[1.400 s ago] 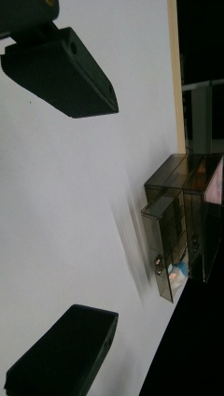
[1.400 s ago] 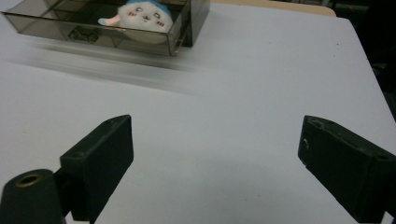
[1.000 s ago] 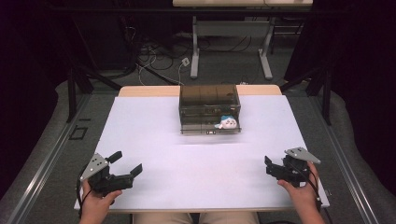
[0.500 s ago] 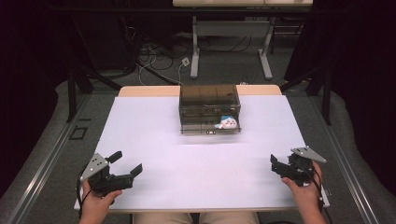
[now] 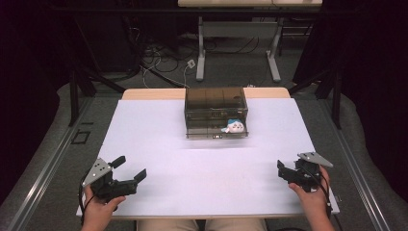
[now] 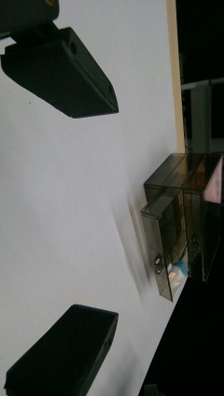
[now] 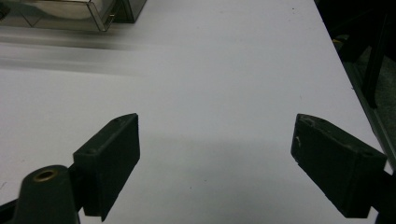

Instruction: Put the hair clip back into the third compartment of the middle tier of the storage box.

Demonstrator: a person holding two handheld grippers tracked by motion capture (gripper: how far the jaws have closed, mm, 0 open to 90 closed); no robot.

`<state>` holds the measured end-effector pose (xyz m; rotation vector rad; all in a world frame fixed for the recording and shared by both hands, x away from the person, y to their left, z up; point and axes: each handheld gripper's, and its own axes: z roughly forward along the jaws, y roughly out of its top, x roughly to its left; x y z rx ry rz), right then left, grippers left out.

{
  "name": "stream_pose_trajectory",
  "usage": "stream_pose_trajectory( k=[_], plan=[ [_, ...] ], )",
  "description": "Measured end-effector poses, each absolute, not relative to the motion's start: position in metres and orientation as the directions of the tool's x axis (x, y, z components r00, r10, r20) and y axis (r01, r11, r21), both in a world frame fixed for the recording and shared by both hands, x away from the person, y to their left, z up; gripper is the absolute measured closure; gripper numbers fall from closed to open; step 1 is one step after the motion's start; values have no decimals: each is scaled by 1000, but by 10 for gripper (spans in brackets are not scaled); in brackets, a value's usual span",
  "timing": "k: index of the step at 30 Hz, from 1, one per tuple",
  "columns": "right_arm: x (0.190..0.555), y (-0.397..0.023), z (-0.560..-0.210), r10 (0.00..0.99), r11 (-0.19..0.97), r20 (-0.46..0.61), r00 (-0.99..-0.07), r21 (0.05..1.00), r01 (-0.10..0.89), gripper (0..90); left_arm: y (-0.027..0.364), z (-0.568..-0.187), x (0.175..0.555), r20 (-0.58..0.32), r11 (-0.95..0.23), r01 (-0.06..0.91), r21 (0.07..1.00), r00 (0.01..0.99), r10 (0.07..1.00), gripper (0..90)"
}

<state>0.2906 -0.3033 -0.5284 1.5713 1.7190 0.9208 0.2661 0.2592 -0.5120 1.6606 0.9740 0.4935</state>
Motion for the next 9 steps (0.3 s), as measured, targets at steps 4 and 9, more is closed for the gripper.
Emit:
stream_pose_trajectory(
  k=[4,9],
  plan=[
    [291,-303,-528,996,57,-5,-95,827,559,151,260,-512,266,-156,-70,350,934,576,802,28],
    [291,-303,-529,996,46,6,-90,830,556,153,260,-512,266,-151,-72,345,936,577,803,28]
  ],
)
